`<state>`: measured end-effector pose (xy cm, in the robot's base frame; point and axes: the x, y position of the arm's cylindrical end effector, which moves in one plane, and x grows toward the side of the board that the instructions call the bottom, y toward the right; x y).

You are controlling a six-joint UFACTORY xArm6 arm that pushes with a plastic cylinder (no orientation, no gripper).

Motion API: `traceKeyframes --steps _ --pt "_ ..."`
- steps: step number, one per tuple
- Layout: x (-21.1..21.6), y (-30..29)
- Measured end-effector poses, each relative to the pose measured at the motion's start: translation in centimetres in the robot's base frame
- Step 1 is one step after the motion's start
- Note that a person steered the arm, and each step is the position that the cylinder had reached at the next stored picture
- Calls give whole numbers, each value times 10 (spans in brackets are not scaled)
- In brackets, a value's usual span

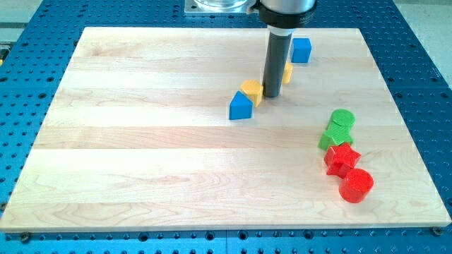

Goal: Put the triangle at the center left of the board

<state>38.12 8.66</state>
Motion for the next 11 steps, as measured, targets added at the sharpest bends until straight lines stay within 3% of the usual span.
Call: traceKeyframes --steps 1,3,4,6,9,10,11 --pt "44 6" --pt "50 -146" --pt "66 -119" --pt "58 -209" --pt "9 -190" --pt "17 -266" --pt "34 -276"
